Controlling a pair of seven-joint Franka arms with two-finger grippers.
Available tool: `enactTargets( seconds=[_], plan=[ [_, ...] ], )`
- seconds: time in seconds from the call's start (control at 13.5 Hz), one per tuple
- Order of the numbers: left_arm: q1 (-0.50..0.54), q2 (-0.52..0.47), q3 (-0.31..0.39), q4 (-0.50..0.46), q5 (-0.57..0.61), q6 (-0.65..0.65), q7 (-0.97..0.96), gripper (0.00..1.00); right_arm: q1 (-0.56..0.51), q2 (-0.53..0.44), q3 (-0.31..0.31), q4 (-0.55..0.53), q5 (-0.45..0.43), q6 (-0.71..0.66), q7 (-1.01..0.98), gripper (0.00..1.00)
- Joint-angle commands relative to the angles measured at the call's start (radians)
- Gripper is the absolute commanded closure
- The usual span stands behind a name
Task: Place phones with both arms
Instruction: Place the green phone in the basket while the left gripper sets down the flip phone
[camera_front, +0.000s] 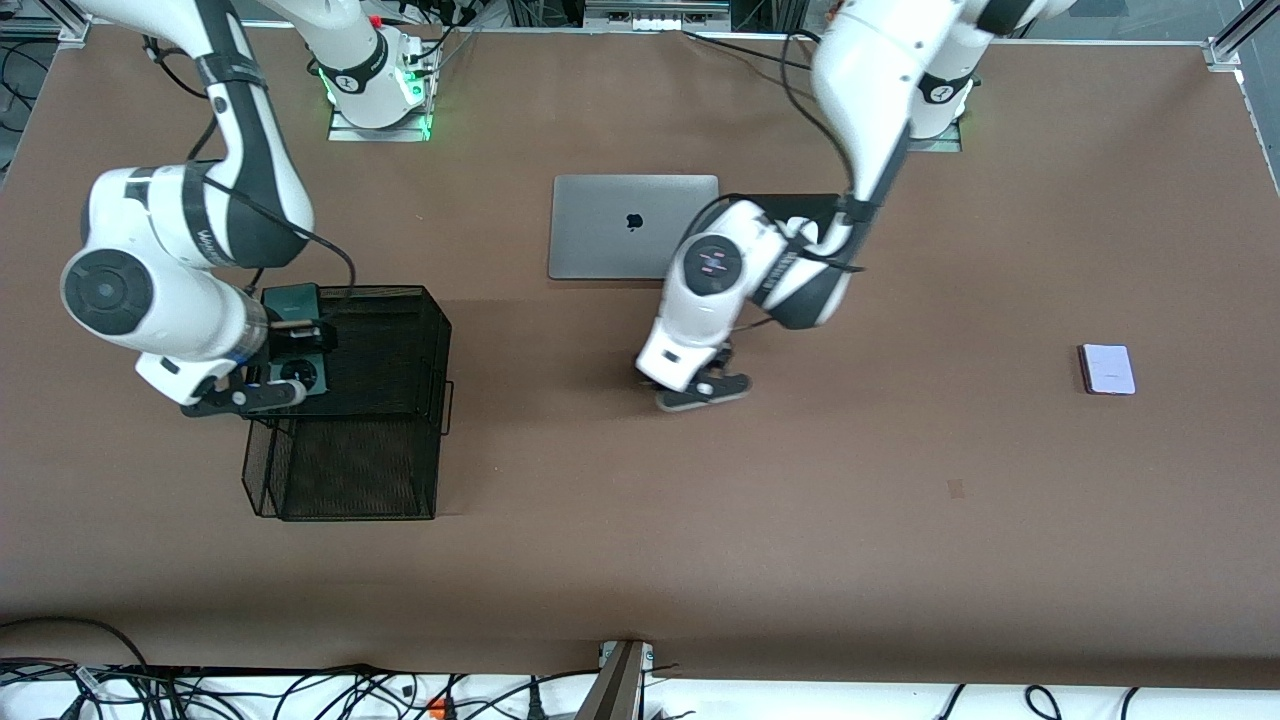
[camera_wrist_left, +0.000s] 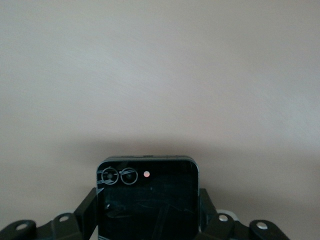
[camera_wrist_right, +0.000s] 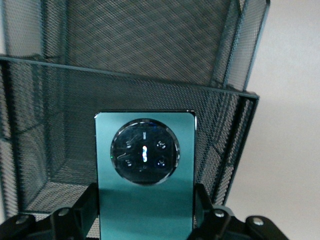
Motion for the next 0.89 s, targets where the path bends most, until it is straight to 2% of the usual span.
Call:
enactTargets(
  seconds=[0.0,0.15,0.37,0.52,0.67,0.74,0.81],
  plan=[
    [-0.076,0.11,0.022,0.168,0.071,-0.037,-0.006,1.0,0.003,-0.102,-0.025,-0.184,0.019,0.128,-0.045,1.0],
    [-0.137,0.155,0.062,0.216,0.09,-0.037,-0.028,1.0,0.003,-0.099,-0.032,-0.196,0.02,0.156,-0.058,1.0],
    [-0.219,0.235,0.124,0.323,0.09,-0.037,-0.033,1.0,0.003,-0.079,-0.033,-0.204,0.076,0.208,-0.058,1.0],
    [-0.237,0.29,0.138,0.386,0.09,-0.035,-0.045,1.0,0.003,-0.06,-0.033,-0.207,0.079,0.255,-0.053,1.0],
    [-0.265,0.305,0.164,0.397,0.092,-0.031,-0.064,0.97,-0.003,-0.044,-0.033,-0.207,0.115,0.283,-0.049,1.0],
    [-0.271,0.311,0.175,0.397,0.092,-0.028,-0.079,0.91,-0.003,-0.037,-0.033,-0.205,0.131,0.281,-0.049,1.0],
    [-0.271,0.313,0.175,0.395,0.092,-0.028,-0.085,0.66,-0.005,-0.035,-0.033,-0.205,0.134,0.28,-0.049,1.0]
  ],
)
